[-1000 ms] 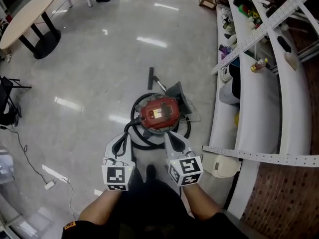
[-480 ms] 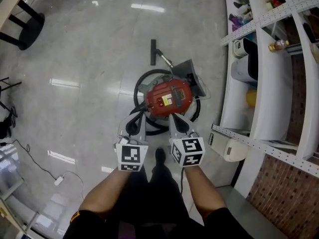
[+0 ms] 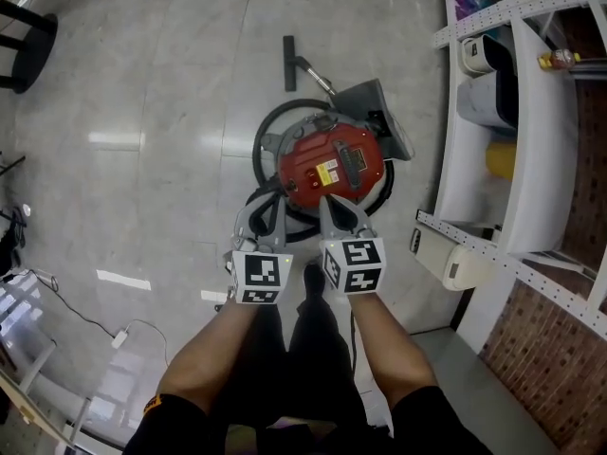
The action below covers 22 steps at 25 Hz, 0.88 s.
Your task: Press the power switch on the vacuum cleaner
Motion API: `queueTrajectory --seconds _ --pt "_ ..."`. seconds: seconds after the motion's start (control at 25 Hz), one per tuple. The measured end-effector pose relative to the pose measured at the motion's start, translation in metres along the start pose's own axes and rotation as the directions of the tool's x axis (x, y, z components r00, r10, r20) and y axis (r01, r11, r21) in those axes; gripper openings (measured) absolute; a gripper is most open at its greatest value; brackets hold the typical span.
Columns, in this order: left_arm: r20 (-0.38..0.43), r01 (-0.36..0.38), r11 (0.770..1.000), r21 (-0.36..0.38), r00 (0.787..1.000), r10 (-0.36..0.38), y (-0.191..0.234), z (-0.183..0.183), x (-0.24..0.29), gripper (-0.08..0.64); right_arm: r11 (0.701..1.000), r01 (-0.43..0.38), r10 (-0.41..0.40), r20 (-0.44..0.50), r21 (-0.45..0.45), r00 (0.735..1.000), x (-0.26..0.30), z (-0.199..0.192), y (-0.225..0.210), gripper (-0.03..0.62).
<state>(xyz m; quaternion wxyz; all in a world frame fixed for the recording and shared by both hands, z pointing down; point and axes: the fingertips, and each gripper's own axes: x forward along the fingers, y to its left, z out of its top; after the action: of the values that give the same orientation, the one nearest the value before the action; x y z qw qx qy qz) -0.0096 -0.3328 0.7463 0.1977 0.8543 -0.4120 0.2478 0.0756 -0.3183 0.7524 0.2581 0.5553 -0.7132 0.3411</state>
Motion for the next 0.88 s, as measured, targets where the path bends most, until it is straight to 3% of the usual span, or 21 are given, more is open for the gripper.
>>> queueTrajectory --seconds 0.6,0.88 --pt "-0.109 0.048 0.999 0.013 0.993 -0.046 0.009 -0.08 0.075 0.015 0.999 0.039 -0.035 -0.131 0.027 0.991 0.098 -0.061 -0.028 -0.008" --pt "-0.146 0.062 0.998 0.016 0.988 -0.059 0.014 -0.1 0.096 0.015 0.998 0.055 -0.048 -0.188 0.032 0.981 0.123 -0.081 -0.039 -0.009"
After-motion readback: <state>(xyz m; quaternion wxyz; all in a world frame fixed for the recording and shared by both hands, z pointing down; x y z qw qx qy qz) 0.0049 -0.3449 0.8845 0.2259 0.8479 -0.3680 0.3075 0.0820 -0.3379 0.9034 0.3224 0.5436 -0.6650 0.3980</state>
